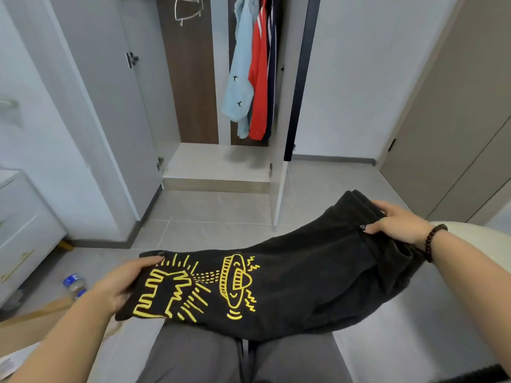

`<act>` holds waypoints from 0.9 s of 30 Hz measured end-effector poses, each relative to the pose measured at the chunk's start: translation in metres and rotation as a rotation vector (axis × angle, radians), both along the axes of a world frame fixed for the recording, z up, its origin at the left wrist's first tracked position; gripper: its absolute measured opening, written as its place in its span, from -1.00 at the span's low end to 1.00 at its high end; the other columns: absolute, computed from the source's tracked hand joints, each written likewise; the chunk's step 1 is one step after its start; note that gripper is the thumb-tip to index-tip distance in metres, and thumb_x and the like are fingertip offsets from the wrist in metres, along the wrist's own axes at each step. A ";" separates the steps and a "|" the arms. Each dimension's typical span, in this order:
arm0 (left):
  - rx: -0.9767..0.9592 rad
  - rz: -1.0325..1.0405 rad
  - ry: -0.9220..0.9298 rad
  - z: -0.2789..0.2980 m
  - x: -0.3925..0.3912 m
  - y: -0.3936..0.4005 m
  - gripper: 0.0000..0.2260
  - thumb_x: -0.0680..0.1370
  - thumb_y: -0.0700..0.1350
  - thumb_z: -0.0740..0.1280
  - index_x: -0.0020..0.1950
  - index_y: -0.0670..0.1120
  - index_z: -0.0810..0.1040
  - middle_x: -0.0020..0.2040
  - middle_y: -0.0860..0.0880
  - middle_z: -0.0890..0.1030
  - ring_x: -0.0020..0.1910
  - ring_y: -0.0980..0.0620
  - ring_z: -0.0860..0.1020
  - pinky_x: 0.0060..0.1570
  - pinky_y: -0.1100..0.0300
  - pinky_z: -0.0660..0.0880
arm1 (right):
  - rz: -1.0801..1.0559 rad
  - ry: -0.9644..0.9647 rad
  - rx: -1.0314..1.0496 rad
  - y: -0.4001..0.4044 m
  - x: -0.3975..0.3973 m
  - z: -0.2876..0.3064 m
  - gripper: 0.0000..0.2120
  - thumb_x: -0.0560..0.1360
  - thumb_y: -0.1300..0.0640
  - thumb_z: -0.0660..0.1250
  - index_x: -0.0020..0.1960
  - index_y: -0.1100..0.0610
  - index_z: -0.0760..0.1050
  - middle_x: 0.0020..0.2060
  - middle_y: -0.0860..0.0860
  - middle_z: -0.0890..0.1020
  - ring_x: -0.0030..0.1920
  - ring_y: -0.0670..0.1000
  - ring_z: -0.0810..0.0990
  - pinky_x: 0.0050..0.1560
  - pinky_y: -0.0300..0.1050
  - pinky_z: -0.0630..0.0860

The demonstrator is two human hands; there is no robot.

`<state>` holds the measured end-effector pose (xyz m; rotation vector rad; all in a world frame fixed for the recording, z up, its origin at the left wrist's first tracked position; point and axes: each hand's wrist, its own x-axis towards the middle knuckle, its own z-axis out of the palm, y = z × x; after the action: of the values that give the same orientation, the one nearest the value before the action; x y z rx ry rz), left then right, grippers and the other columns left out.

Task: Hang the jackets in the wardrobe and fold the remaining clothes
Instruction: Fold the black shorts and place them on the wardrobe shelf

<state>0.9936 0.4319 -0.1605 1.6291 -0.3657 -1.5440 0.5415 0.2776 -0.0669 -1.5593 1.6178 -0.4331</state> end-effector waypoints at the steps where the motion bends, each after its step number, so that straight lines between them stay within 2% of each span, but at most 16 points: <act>1: -0.039 -0.025 0.018 0.014 -0.006 -0.003 -0.60 0.43 -0.10 0.40 0.19 -0.28 0.54 0.00 -0.34 0.64 -0.21 -0.25 0.67 -0.11 -0.23 0.61 | 0.021 0.016 -0.014 -0.001 0.007 0.014 -0.49 0.47 0.37 0.33 0.29 -0.07 0.42 0.02 -0.02 0.61 0.01 0.06 0.59 0.01 -0.06 0.50; 3: -0.155 -0.047 -0.036 0.039 -0.018 -0.015 -0.60 0.32 -0.08 0.45 0.09 -0.25 0.57 -0.13 -0.30 0.68 -0.29 -0.23 0.68 -0.35 -0.09 0.63 | 0.053 0.040 -0.055 -0.001 0.021 0.044 -0.54 0.47 0.36 0.32 0.25 -0.06 0.44 0.04 0.01 0.61 0.00 0.08 0.60 -0.02 -0.04 0.54; 4: -0.209 -0.070 -0.057 0.048 -0.026 -0.017 -0.62 0.31 -0.09 0.46 0.06 -0.22 0.56 -0.15 -0.29 0.68 -0.29 -0.23 0.68 -0.39 -0.03 0.61 | 0.066 0.047 -0.076 0.000 0.029 0.059 -0.58 0.46 0.36 0.32 0.20 -0.04 0.46 0.01 0.02 0.61 -0.02 0.10 0.61 -0.03 -0.02 0.56; 7: -0.314 -0.117 -0.070 0.059 -0.049 -0.013 -0.76 0.44 -0.17 0.43 0.05 -0.18 0.50 -0.14 -0.29 0.68 -0.26 -0.22 0.69 -0.38 0.02 0.60 | 0.134 0.110 -0.125 0.009 0.062 0.096 -0.71 0.45 0.34 0.31 0.11 0.06 0.50 -0.07 0.06 0.64 -0.10 0.12 0.64 -0.11 -0.03 0.59; 9: -0.340 -0.130 -0.081 0.059 -0.059 0.000 -0.82 0.49 -0.23 0.39 0.06 -0.19 0.50 -0.13 -0.30 0.68 -0.26 -0.21 0.69 -0.39 0.05 0.60 | 0.207 0.185 -0.170 0.019 0.097 0.109 -0.70 0.43 0.30 0.34 0.15 0.15 0.50 -0.04 0.11 0.65 -0.07 0.14 0.64 0.01 0.06 0.59; 11: -0.349 -0.109 -0.080 0.047 -0.062 0.017 -0.75 0.45 -0.32 0.41 0.08 -0.19 0.48 -0.10 -0.32 0.67 -0.25 -0.23 0.68 -0.38 0.05 0.60 | 0.307 0.243 -0.199 0.035 0.141 0.108 -0.70 0.40 0.26 0.35 0.13 0.15 0.49 -0.07 0.10 0.64 -0.11 0.11 0.64 -0.04 0.04 0.61; 13: -0.321 -0.080 -0.069 0.030 -0.059 0.037 -0.56 0.34 -0.33 0.46 0.16 -0.16 0.41 -0.07 -0.32 0.67 -0.23 -0.24 0.68 -0.37 0.04 0.60 | 0.448 0.238 -0.169 0.057 0.191 0.087 -0.72 0.40 0.24 0.35 0.10 0.14 0.48 -0.12 0.08 0.63 -0.18 0.05 0.62 -0.23 -0.10 0.58; 15: -0.288 0.004 -0.065 0.008 -0.051 0.053 -0.48 0.30 -0.32 0.44 0.21 -0.14 0.38 -0.02 -0.32 0.64 -0.22 -0.22 0.67 -0.36 0.03 0.59 | 0.582 0.169 -0.039 0.085 0.242 0.049 -0.64 0.44 0.17 0.36 0.21 0.18 0.42 -0.07 0.09 0.60 -0.15 0.05 0.61 -0.30 -0.12 0.56; 16: -0.280 0.064 -0.081 -0.003 -0.046 0.059 -0.47 0.32 -0.34 0.43 0.23 -0.14 0.36 0.02 -0.31 0.61 -0.19 -0.20 0.67 -0.33 0.01 0.59 | 0.622 0.091 0.091 0.100 0.262 0.027 -0.56 0.48 0.12 0.35 0.30 0.18 0.34 0.00 0.10 0.57 -0.08 0.07 0.61 -0.26 -0.10 0.59; 18: -0.249 0.141 -0.129 -0.021 -0.034 0.068 -0.54 0.41 -0.36 0.41 0.25 -0.12 0.36 0.08 -0.29 0.59 -0.11 -0.19 0.66 -0.23 -0.02 0.59 | 0.668 -0.059 0.303 0.125 0.287 -0.014 -0.40 0.54 0.05 0.31 0.49 0.13 0.15 0.21 0.12 0.51 0.13 0.11 0.57 0.01 -0.01 0.61; 19: -0.226 0.168 -0.126 -0.029 -0.028 0.074 -0.60 0.46 -0.35 0.36 0.25 -0.12 0.39 0.06 -0.31 0.61 -0.08 -0.23 0.66 -0.16 -0.07 0.60 | 0.702 -0.090 0.299 0.132 0.291 -0.029 -0.37 0.55 0.04 0.30 0.52 0.12 0.11 0.28 0.11 0.49 0.19 0.09 0.55 0.15 0.01 0.56; 21: -0.186 0.226 -0.058 -0.042 -0.017 0.082 -0.68 0.45 -0.33 0.28 0.19 -0.15 0.47 0.00 -0.34 0.63 -0.07 -0.30 0.64 -0.04 -0.16 0.58 | 0.746 -0.077 0.139 0.131 0.281 -0.047 -0.44 0.54 0.06 0.31 0.50 0.08 0.23 0.33 0.04 0.49 0.27 0.01 0.50 0.31 -0.06 0.44; 24: -0.109 0.280 -0.074 -0.047 -0.003 0.083 -0.78 0.48 -0.16 0.26 0.05 -0.20 0.57 -0.03 -0.28 0.64 -0.05 -0.23 0.61 -0.01 -0.07 0.51 | 0.605 -0.097 -0.074 0.109 0.240 -0.059 -0.66 0.53 0.14 0.32 0.29 -0.01 0.47 0.22 -0.10 0.55 0.28 -0.08 0.48 0.27 -0.24 0.37; 27: -0.034 0.280 -0.328 -0.038 0.009 0.060 -0.82 0.57 -0.11 0.20 -0.05 -0.18 0.55 -0.06 -0.16 0.57 0.00 -0.14 0.50 0.00 0.00 0.41 | 0.424 -0.054 -0.161 0.089 0.189 -0.068 -0.70 0.50 0.15 0.34 0.22 -0.03 0.50 0.17 -0.13 0.55 0.24 -0.09 0.48 0.22 -0.25 0.37</act>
<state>1.0022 0.4922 -0.1981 1.8231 -0.3188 -1.0600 0.7303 0.3664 -0.1350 -1.9363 1.1887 -0.3753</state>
